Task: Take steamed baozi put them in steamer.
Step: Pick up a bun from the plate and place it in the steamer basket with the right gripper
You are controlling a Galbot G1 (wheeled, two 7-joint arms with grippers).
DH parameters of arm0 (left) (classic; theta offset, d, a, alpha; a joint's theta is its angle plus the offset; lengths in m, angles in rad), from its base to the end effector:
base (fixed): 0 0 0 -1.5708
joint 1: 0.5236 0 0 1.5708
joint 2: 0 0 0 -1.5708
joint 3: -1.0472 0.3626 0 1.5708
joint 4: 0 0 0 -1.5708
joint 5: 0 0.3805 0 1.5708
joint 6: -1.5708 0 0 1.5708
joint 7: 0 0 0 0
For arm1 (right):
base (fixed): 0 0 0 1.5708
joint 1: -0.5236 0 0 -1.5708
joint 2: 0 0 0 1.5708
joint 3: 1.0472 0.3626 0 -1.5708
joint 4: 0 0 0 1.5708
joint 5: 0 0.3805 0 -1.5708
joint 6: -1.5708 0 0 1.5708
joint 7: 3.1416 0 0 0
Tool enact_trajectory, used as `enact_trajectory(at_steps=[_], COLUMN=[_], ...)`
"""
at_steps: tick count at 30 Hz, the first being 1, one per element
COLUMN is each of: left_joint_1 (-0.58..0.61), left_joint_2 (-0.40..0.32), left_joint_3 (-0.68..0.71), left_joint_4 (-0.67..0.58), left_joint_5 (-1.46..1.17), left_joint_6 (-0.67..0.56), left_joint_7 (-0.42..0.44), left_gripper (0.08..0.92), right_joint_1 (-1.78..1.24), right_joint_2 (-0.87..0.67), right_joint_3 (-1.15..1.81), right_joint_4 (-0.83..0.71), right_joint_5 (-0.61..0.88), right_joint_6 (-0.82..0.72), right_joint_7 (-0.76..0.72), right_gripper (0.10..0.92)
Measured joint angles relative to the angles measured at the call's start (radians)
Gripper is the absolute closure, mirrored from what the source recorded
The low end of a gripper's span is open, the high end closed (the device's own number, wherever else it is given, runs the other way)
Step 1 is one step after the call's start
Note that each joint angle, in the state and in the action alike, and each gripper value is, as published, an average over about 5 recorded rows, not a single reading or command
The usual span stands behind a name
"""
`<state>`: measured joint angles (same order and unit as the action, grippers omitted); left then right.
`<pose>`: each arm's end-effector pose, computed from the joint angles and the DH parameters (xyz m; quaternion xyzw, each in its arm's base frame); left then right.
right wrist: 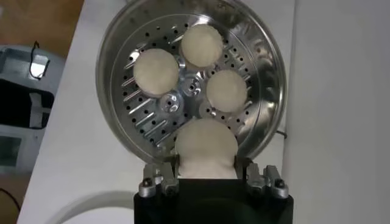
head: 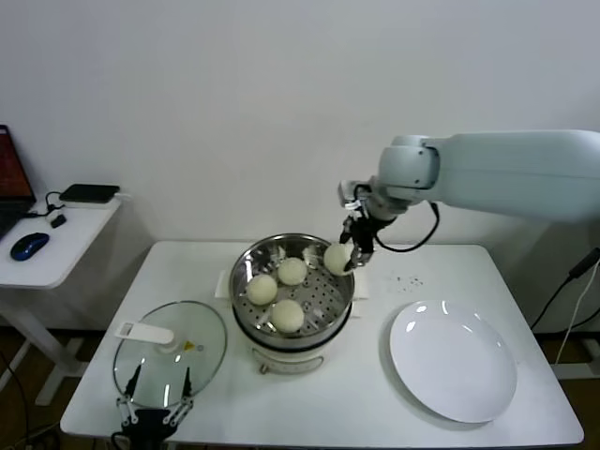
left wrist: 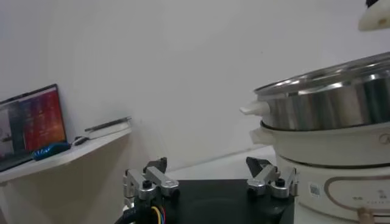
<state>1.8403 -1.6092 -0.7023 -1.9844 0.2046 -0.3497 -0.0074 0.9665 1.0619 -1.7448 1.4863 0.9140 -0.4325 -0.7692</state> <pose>0.0896 0.0538 -0.3930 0.0438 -0.9883 -0.1438 0.0250 0.5437 0.0614 -0.0117 0.5268 -0.5703 0.5253 0.3482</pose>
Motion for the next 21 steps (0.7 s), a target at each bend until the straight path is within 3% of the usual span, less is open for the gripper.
enact_trajectory(at_steps=[21], left_joint_1=[0.013], left_joint_2=[0.0], left_joint_3=[-0.005], left_joint_4=[0.006], left_joint_5=[0.004], left_joint_6=[-0.002], left_joint_7=[-0.001], left_gripper=[0.177], right_joint_1=[-0.246], right_joint_2=[0.084], right_joint_3=[0.096], right_joint_4=[-0.108], right_joint_5=[-0.035], right_joint_6=[-0.048], right_joint_7=[0.059], right_gripper=[0.407])
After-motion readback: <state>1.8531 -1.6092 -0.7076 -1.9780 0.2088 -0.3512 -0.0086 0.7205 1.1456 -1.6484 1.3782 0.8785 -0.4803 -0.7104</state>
